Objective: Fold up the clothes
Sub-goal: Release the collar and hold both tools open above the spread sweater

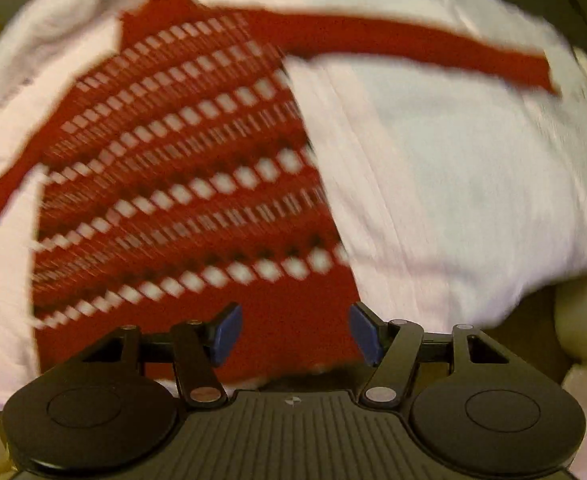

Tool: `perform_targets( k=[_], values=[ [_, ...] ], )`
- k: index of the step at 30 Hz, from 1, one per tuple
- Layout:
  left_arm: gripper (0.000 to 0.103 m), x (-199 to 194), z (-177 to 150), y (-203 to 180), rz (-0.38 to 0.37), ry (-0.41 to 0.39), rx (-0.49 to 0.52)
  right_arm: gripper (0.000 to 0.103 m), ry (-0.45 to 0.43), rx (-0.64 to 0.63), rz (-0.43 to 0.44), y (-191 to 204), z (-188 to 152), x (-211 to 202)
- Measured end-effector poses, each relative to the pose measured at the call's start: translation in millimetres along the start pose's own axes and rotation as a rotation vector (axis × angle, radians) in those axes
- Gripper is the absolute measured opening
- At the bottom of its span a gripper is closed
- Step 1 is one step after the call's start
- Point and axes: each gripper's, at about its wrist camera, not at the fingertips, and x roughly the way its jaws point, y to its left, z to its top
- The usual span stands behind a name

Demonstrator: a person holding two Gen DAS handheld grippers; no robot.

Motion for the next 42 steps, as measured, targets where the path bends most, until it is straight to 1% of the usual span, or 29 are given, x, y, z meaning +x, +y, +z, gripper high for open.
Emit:
perform_targets(
  k=[3, 6, 7, 11, 15, 21, 27, 30, 34, 42],
  values=[
    [0.047, -25.4, -1.7, -22.0, 0.021, -0.039, -0.039, 0.063, -0.022, -0.051, 0.059, 6.0, 14.3, -23.0],
    [0.049, -50.1, -5.5, -44.6, 0.042, -0.075, -0.079, 0.063, -0.033, -0.109, 0.097, -2.0, 13.6, -44.7],
    [0.049, -56.5, -12.6, -53.7, 0.049, -0.076, -0.093, 0.063, -0.034, -0.133, 0.101, -6.7, 11.2, -51.1],
    [0.05, -79.2, -43.3, -89.8, 0.077, -0.088, -0.139, 0.063, -0.046, -0.209, 0.126, -31.9, -7.2, -67.2],
    [0.05, -100.3, -77.5, -125.4, 0.095, -0.098, -0.207, 0.063, -0.042, -0.301, 0.13, -55.0, -29.4, -82.4],
    [0.053, -130.3, -118.1, -166.1, 0.12, -0.114, -0.249, 0.063, -0.055, -0.406, 0.146, -78.4, -54.8, -106.7],
    [0.054, -157.4, -136.3, -194.0, 0.146, -0.146, -0.241, 0.063, -0.078, -0.452, 0.172, -95.3, -74.0, -128.5],
    [0.059, -168.2, -142.5, -206.2, 0.156, -0.169, -0.231, 0.063, -0.094, -0.465, 0.177, -104.3, -80.5, -139.1],
    [0.06, -172.1, -149.8, -219.4, 0.163, -0.178, -0.218, 0.063, -0.099, -0.463, 0.183, -116.8, -86.5, -145.9],
    [0.06, -172.5, -163.8, -241.9, 0.162, -0.158, -0.177, 0.063, -0.094, -0.435, 0.198, -135.7, -96.2, -152.6]
  ],
)
